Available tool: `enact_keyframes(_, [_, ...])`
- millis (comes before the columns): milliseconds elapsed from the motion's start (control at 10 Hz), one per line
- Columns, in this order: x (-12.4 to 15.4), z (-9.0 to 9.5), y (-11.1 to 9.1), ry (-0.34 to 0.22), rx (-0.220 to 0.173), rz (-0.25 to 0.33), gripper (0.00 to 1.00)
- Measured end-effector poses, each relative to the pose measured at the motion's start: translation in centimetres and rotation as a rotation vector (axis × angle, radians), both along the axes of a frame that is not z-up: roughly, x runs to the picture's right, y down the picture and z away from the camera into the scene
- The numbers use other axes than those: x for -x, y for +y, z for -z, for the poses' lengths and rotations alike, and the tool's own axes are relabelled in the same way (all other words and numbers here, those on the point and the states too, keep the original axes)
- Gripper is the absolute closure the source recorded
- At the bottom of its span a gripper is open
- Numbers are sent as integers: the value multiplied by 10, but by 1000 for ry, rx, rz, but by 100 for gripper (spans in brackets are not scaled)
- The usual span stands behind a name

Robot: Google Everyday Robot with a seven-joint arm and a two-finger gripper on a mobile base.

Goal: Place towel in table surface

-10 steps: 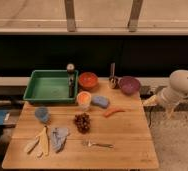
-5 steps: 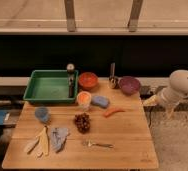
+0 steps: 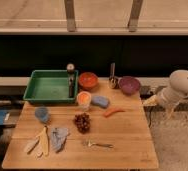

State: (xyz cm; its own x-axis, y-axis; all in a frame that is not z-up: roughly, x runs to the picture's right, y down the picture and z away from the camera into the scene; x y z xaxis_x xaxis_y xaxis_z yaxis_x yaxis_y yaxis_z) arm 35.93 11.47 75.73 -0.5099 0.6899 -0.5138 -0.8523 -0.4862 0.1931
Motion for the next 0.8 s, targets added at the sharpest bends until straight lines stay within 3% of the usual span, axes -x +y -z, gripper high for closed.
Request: enact_keyframes(800, [0, 1, 1, 4, -4, 9, 20])
